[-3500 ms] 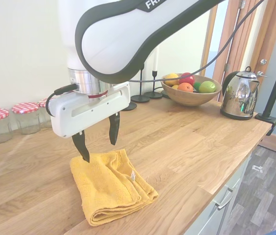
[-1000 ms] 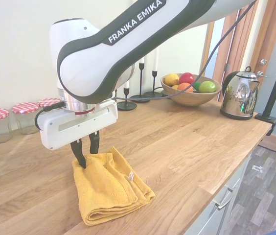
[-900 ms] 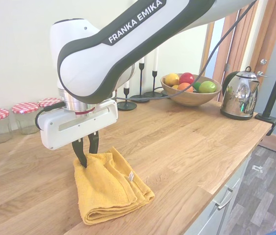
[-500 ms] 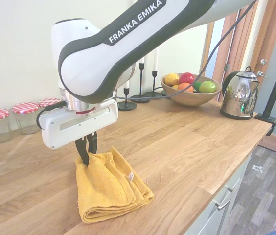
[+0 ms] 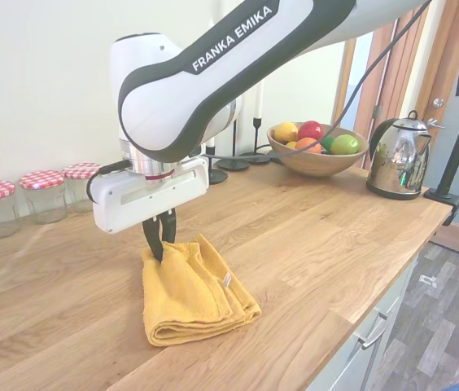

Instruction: Wipe the counter

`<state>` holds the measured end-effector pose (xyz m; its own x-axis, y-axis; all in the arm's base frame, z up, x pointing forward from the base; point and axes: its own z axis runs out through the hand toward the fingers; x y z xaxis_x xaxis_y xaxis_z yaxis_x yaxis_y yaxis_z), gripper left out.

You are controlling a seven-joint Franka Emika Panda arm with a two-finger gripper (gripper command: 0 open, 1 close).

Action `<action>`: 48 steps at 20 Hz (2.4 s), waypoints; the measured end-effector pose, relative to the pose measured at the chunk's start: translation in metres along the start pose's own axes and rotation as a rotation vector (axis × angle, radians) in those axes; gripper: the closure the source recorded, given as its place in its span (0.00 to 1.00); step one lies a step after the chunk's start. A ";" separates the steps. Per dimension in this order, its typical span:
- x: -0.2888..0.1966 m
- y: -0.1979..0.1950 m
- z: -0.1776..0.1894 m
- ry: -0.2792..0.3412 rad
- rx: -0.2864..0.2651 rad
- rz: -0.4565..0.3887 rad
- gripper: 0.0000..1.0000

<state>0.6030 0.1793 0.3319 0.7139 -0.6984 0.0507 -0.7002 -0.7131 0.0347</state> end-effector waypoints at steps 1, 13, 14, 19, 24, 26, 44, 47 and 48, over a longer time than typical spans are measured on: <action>0.008 0.006 0.001 -0.002 0.003 0.004 1.00; 0.110 0.112 0.010 -0.012 0.030 0.050 1.00; 0.118 0.121 0.011 -0.011 0.032 0.055 1.00; 0.154 0.164 0.014 -0.018 0.041 0.072 1.00; 0.180 0.198 0.017 -0.020 0.047 0.082 1.00; 0.192 0.215 0.018 -0.021 0.052 0.089 1.00; 0.257 0.321 0.026 -0.026 0.090 0.149 1.00; 0.259 0.325 0.026 -0.025 0.090 0.149 1.00; 0.259 0.325 0.026 -0.025 0.090 0.149 1.00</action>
<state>0.5612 -0.2351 0.3299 0.6031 -0.7973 0.0239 -0.7952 -0.6033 -0.0607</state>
